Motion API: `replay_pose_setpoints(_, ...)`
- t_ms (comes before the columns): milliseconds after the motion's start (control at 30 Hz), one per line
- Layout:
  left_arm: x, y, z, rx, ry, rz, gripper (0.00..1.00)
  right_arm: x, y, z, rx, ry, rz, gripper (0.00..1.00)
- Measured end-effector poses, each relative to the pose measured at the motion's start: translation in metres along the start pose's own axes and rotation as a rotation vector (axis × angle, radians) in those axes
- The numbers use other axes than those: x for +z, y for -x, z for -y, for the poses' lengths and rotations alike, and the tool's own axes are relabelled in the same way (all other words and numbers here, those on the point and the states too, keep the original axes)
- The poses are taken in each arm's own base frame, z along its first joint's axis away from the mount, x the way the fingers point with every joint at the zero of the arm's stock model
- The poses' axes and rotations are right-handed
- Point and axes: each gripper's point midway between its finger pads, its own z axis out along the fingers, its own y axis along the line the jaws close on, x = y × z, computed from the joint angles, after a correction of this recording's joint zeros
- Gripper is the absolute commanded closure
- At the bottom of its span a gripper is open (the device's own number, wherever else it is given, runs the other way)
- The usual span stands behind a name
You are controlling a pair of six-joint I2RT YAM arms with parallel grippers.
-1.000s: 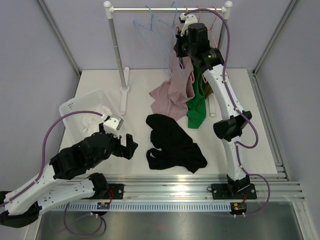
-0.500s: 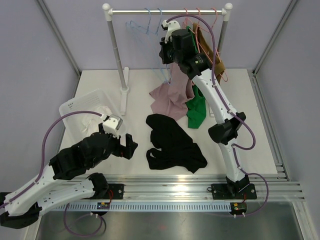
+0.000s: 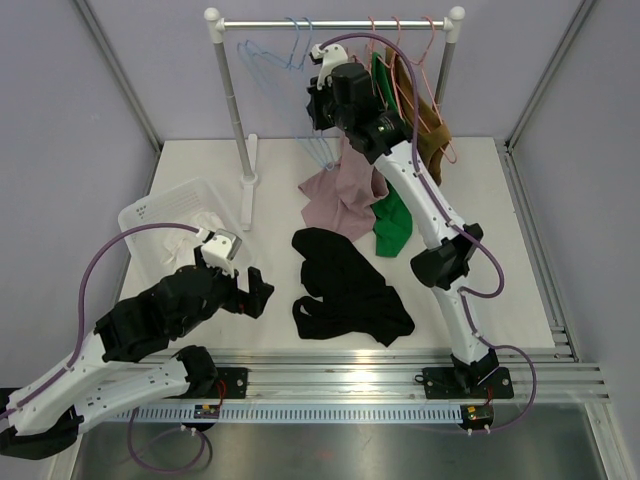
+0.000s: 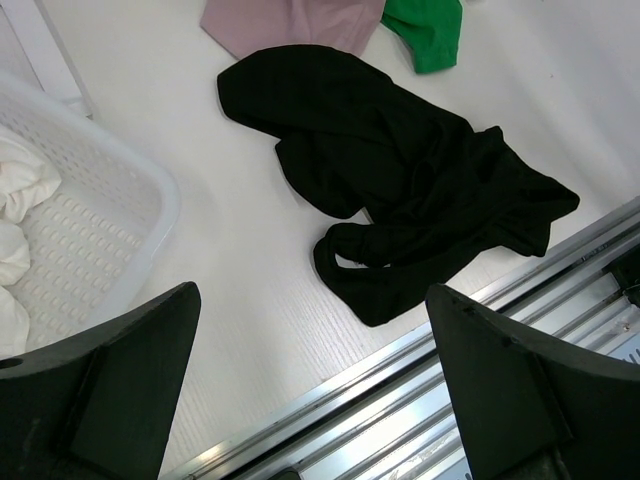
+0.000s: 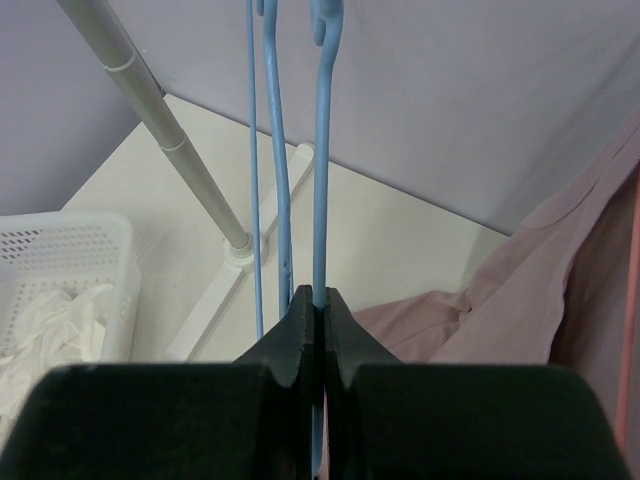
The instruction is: Remove the tank top from the hanger
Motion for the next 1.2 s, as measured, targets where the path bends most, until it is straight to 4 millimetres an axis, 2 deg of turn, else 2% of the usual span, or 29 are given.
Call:
replay_pose_setpoints(67, 0.000, 0.000, 0.000, 0.000, 0.000, 0.000, 0.01, 0.000, 0.001, -0.003, -0.006, 0.005, 0.003, 0.94)
replay_pose_setpoints(100, 0.000, 0.000, 0.000, 0.000, 0.000, 0.000, 0.01, 0.000, 0.001, -0.004, -0.014, 0.007, 0.004, 0.88)
replay_pose_setpoints(133, 0.000, 0.000, 0.000, 0.000, 0.001, 0.000, 0.01, 0.000, 0.001, -0.004, -0.018, 0.007, 0.004, 0.71)
replay_pose_setpoints(333, 0.000, 0.000, -0.001, -0.003, 0.006, 0.001, 0.01, -0.005, 0.000, 0.001, -0.060, -0.026, -0.005, 0.35)
replay_pose_setpoints(400, 0.001, 0.000, -0.002, -0.003, 0.009, 0.000, 0.01, -0.014, 0.003, 0.003, -0.070, -0.036, -0.009, 0.28)
replay_pose_setpoints(433, 0.001, 0.000, -0.002, -0.003, 0.013, -0.001, 0.01, -0.020, 0.006, 0.004, -0.075, -0.038, -0.011, 0.20)
replay_pose_setpoints(467, 0.002, 0.000, -0.003, -0.006, 0.020, -0.004, 0.01, -0.028, 0.011, 0.004, -0.076, -0.039, -0.007, 0.02)
replay_pose_setpoints(567, 0.009, 0.000, -0.003, -0.016, 0.052, -0.025, 0.01, -0.063, 0.039, 0.005, -0.079, -0.038, 0.040, 0.00)
replay_pose_setpoints(667, 0.023, 0.000, 0.003, -0.033, 0.068, -0.052, 0.01, -0.116, 0.078, 0.004, -0.070, -0.033, 0.120, 0.01)
replay_pose_setpoints(767, 0.042, -0.002, 0.013, -0.049, 0.073, -0.082, 0.01, -0.182, 0.110, 0.004, -0.054, -0.022, 0.202, 0.00)
replay_pose_setpoints(833, 0.057, -0.003, 0.022, -0.053, 0.071, -0.097, 0.01, -0.226, 0.116, 0.006, -0.042, -0.017, 0.232, 0.00)
replay_pose_setpoints(933, 0.088, -0.018, 0.043, -0.015, 0.065, -0.169, 0.01, -0.277, 0.101, 0.012, -0.020, -0.013, 0.251, 0.01)
replay_pose_setpoints(1033, 0.117, -0.039, 0.064, 0.040, 0.064, -0.259, 0.01, -0.312, 0.048, 0.020, 0.018, -0.021, 0.196, 0.01)
replay_pose_setpoints(1200, 0.163, -0.070, 0.091, 0.096, 0.063, -0.365, 0.01, -0.345, -0.035, 0.028, 0.092, -0.025, 0.106, 0.01)
